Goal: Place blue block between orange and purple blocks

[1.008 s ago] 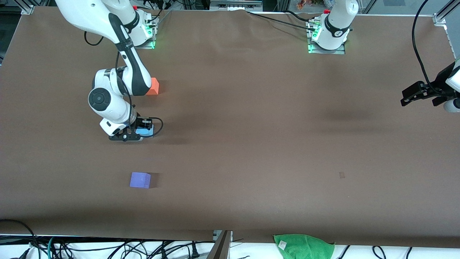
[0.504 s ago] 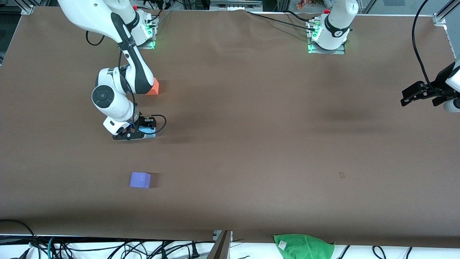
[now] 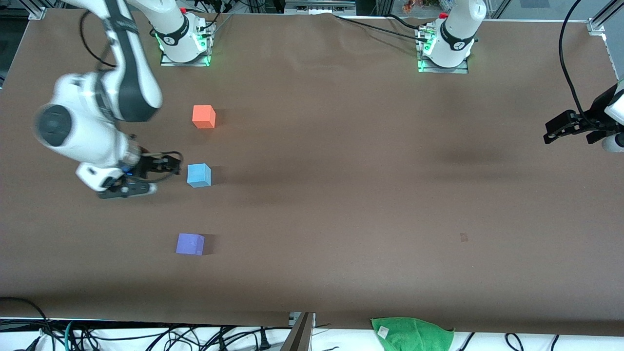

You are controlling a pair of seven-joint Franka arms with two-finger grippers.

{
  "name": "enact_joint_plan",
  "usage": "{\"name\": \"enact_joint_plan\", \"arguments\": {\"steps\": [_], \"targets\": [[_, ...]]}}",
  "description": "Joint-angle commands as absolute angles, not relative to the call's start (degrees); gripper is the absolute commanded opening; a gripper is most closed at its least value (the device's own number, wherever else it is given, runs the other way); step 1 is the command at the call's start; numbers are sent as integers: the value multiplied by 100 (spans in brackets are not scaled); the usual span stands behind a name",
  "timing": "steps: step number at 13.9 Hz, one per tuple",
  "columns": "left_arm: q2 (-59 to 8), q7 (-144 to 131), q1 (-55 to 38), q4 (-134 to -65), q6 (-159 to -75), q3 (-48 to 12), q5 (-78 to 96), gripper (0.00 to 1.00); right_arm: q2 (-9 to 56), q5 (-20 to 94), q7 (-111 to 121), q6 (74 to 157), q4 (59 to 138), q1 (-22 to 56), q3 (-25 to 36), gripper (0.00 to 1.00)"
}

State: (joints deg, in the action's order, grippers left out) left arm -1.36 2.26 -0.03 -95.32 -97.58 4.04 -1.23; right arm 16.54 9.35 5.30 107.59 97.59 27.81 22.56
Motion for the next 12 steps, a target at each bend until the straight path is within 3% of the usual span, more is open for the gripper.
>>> {"name": "enact_joint_plan", "arguments": {"steps": [1, 5, 8, 12], "targets": [[-220, 352, 35, -9351, -9615, 387, -44, 100, 1793, 958, 668, 9654, 8792, 2769, 2434, 100], [-220, 343, 44, -9343, -9615, 387, -44, 100, 1775, 546, 607, 8448, 7920, 2777, 2514, 100], [-220, 343, 44, -9343, -9615, 387, -44, 100, 1592, 404, 501, 8200, 7734, 2699, 2347, 100], [-211, 343, 44, -9343, -9607, 413, -44, 100, 1073, -165, 554, 8156, 8084, 1531, 935, 100]]}}
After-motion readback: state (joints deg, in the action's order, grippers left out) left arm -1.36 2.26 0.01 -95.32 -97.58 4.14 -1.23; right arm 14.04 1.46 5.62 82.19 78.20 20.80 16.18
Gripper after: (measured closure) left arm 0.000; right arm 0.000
